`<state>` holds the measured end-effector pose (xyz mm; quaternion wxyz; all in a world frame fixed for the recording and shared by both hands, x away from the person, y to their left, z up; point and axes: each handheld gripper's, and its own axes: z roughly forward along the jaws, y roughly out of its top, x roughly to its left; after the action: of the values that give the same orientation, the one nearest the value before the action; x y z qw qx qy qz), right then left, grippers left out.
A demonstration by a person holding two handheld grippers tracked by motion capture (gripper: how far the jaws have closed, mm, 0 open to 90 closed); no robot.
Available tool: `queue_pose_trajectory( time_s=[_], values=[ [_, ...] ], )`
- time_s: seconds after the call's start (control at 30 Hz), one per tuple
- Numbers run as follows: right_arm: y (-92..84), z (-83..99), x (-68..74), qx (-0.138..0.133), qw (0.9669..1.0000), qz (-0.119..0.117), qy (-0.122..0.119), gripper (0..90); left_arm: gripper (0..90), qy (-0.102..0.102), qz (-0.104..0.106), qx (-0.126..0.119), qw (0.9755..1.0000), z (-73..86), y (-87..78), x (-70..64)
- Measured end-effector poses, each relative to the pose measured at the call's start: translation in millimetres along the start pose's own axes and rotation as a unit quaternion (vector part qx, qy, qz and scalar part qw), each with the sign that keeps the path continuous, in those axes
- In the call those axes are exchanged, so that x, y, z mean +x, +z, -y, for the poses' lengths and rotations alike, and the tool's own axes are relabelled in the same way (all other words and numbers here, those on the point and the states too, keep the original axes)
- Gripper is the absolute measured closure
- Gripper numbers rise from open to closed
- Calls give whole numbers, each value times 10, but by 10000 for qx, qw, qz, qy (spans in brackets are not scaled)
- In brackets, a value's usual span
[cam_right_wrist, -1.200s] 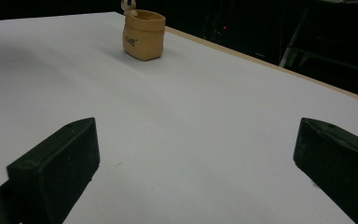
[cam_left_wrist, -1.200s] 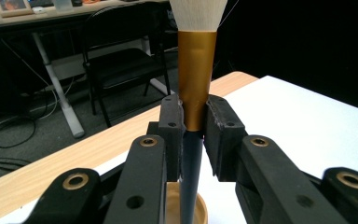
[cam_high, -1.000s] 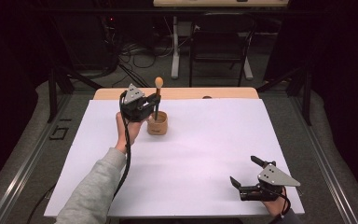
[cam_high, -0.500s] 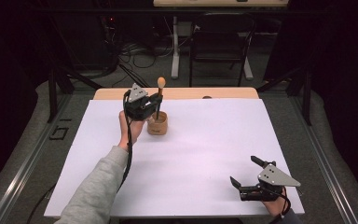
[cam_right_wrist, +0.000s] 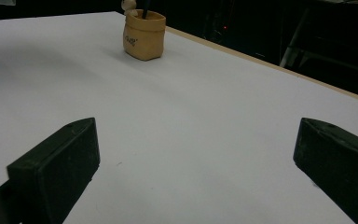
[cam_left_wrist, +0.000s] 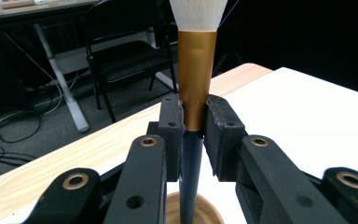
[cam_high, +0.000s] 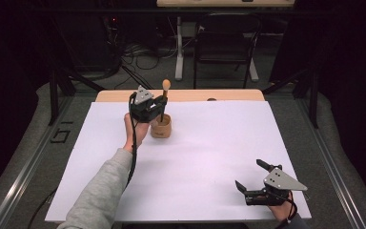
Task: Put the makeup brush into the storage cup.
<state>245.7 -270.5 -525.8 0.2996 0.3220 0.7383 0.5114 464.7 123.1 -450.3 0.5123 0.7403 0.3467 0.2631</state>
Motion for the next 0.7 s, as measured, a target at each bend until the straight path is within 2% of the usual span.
queue_pose_trajectory(
  time_s=[0.5, 0.7],
  values=[
    [0, 0, 0, 2, 10000, -12, -1, 0, 779, -95, -66, 149, 9998, 63, 77, 44],
    [-1, 0, 1, 15, 10000, -7, -8, 0, 776, -132, -99, 282, 9995, 88, 101, 45]
  ],
)
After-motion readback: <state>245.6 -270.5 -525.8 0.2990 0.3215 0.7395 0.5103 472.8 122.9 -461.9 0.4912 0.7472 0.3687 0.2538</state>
